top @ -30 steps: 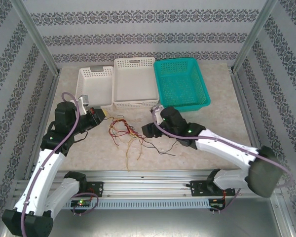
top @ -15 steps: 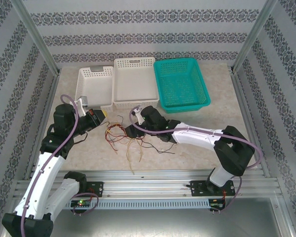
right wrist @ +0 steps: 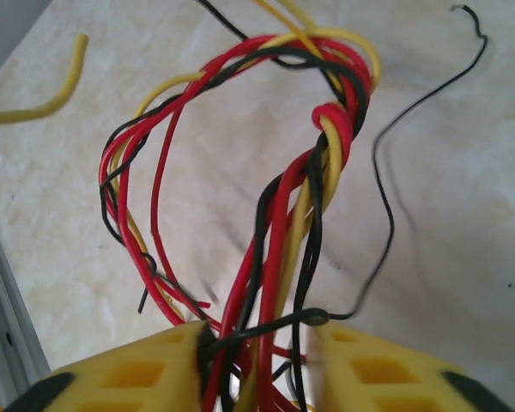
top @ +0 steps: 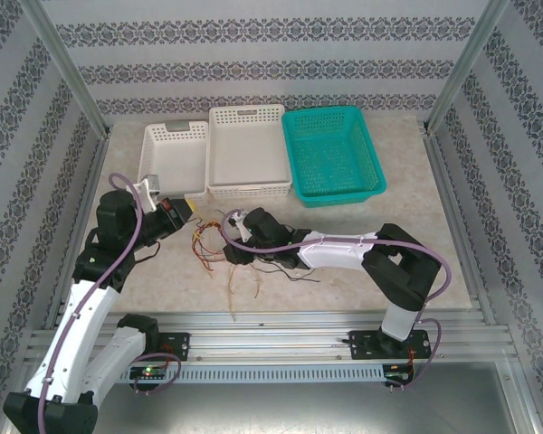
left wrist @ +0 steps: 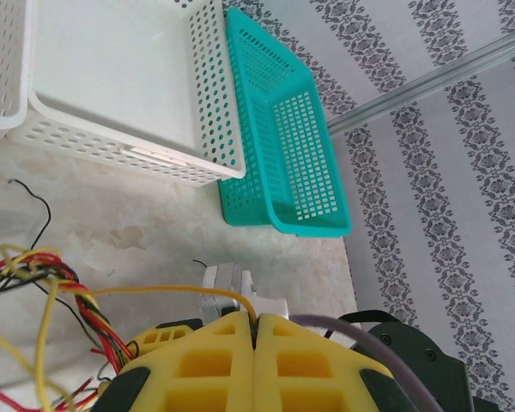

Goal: Untangle the cables

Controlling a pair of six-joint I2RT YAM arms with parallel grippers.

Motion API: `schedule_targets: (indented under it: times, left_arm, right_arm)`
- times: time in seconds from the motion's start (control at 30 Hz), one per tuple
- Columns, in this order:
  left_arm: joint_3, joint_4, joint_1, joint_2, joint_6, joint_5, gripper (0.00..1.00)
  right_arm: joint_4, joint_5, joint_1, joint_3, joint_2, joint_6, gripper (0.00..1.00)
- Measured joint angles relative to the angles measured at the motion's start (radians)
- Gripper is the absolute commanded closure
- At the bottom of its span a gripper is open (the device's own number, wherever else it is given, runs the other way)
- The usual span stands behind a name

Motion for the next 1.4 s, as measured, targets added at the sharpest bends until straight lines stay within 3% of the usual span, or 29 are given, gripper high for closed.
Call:
schedule_targets:
  times: [0.07, 0.1, 0.4, 0.8, 0.9, 1.0, 1.07, 1.17, 1.2, 1.4]
  left_arm:
    - [0.000, 0.000, 0.000, -0.011, 0.000, -0.002, 1.00]
    - [0.000, -0.001, 0.000, -0.017, 0.001, -0.004, 1.00]
    - [0.133, -0.161, 0.000, -0.075, 0.076, -0.111, 1.00]
    - [0.385, -0.354, 0.000, -0.077, 0.209, -0.352, 1.00]
    - [0.390, -0.365, 0.000, -0.068, 0.220, -0.357, 1.00]
    - [0.354, -0.351, 0.000, -0.036, 0.215, -0.295, 1.00]
    - [0.296, -0.319, 0.000, -0.010, 0.196, -0.234, 0.87]
    - [0.174, -0.246, -0.010, 0.030, 0.151, -0.138, 0.55]
    - [0.137, -0.217, -0.021, 0.047, 0.135, -0.117, 0.49]
    - [0.052, -0.111, -0.203, 0.128, 0.092, -0.070, 0.31]
  right_arm:
    - [0.004, 0.014, 0.000, 0.001, 0.000, 0.003, 0.98]
    - [0.005, 0.019, 0.000, 0.001, 0.000, 0.000, 1.00]
    - [-0.002, 0.097, -0.021, -0.059, -0.044, -0.002, 1.00]
    - [-0.151, 0.230, -0.209, -0.272, -0.196, 0.094, 1.00]
    - [-0.151, 0.228, -0.227, -0.315, -0.256, 0.103, 1.00]
    - [-0.138, 0.195, -0.232, -0.345, -0.310, 0.097, 1.00]
    - [-0.130, 0.169, -0.231, -0.347, -0.326, 0.082, 1.00]
    - [-0.116, 0.142, -0.224, -0.347, -0.344, 0.060, 1.00]
    - [-0.111, 0.135, -0.217, -0.347, -0.350, 0.052, 1.00]
    - [-0.089, 0.109, -0.166, -0.347, -0.394, -0.006, 1.00]
